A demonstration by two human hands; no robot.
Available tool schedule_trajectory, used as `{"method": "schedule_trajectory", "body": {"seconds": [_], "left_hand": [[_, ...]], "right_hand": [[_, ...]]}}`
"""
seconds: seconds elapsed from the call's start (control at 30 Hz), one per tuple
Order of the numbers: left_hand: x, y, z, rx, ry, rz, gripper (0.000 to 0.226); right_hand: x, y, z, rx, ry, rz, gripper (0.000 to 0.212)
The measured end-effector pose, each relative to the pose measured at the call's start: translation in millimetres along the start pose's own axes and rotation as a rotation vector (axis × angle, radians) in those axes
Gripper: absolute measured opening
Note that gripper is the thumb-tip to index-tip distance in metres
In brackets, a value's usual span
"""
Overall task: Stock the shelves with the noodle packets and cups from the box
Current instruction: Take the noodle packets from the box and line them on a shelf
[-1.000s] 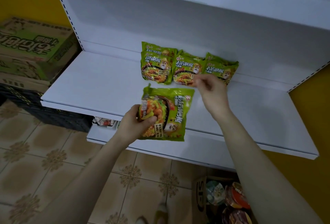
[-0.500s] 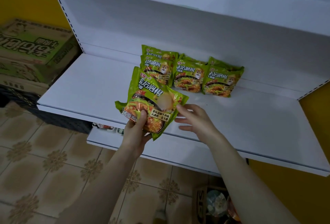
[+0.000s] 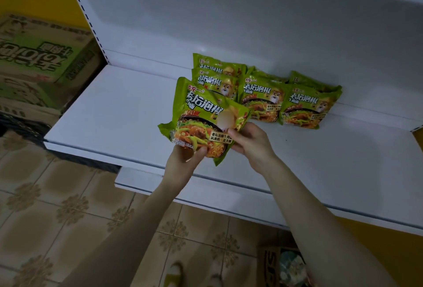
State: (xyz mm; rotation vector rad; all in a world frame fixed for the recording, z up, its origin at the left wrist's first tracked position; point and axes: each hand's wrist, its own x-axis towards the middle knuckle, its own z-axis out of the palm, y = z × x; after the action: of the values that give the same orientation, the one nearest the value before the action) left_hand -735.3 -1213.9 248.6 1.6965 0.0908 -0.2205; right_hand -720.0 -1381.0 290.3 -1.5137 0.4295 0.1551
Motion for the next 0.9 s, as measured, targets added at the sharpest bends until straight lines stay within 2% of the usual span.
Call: {"method": "schedule_trajectory", "body": {"seconds": [0.07,0.13,0.17,0.23,0.3,0.4,0.43,0.53,0.6,0.9], "left_hand": [[19,-19,-15,0.453,-0.046,0.007,0.064],[37,-37,-29,0.93,-0.172,0.088,0.08],[44,-44,-33,1.112,-0.252,0.157,0.085],[57,-60,-39,1.287,-0.36,0.27,0.091],[68,-76,-42,1.361,-0.429,0.311,0.098],[80,-92,-49,1.394,-0.464,0.343,0.122],[81,-95,-51,1.374,-0.45,0.366,0.122],[82,-106,-53,1.37,-0.395,0.445,0.098],[81,-111,-53,1.367,-0.386,0.449,0.091],[80,-116,-54,1.34,-0.356,0.488,0.094]], "right_hand": [[20,-3,6,-0.049,0.022,-0.061,0.014],[44,-3,9,-0.074,0.083,-0.098,0.012],[58,-2,9,-0.073,0.113,-0.112,0.011],[88,4,8,-0.103,0.157,-0.146,0.019],[115,9,5,-0.147,0.189,-0.164,0.028],[142,16,2,-0.212,0.222,-0.155,0.029],[148,16,1,-0.235,0.23,-0.152,0.029],[164,19,-2,-0.269,0.253,-0.157,0.028],[172,22,-2,-0.293,0.24,-0.15,0.027],[178,21,2,-0.351,0.159,-0.111,0.036]]}}
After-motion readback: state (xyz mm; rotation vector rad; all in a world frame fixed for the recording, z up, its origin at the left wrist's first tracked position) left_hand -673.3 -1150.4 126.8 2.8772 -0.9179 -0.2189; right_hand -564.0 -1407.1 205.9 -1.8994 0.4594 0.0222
